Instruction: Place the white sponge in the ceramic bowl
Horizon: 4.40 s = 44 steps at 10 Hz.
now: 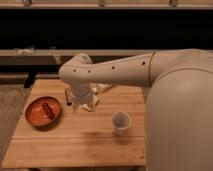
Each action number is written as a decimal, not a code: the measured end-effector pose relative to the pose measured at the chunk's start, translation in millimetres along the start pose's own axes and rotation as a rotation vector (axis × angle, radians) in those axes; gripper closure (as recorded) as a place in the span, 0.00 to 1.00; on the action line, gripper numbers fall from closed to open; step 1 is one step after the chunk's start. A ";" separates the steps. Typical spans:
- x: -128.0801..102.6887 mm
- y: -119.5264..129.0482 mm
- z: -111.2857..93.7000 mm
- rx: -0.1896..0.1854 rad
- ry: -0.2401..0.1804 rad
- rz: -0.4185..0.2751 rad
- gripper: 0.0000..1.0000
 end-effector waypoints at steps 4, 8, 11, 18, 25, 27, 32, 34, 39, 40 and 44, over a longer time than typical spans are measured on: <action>0.0 0.0 0.0 0.000 0.000 0.000 0.35; 0.0 0.0 0.1 0.000 0.000 0.000 0.35; 0.0 0.1 0.1 0.000 0.000 0.000 0.35; -51.3 -0.7 27.6 0.012 -0.021 0.047 0.35; -140.7 -5.4 105.9 0.012 -0.007 0.116 0.35; -147.2 -0.9 114.9 0.010 -0.002 0.120 0.35; -155.3 -11.3 133.9 0.022 0.009 0.155 0.35; -157.3 -19.3 138.1 0.025 0.010 0.172 0.35; -166.6 -27.1 147.1 -0.002 0.004 0.186 0.35; -168.0 -27.1 149.2 -0.007 0.006 0.184 0.35; -176.8 -32.1 158.2 -0.027 0.027 0.189 0.35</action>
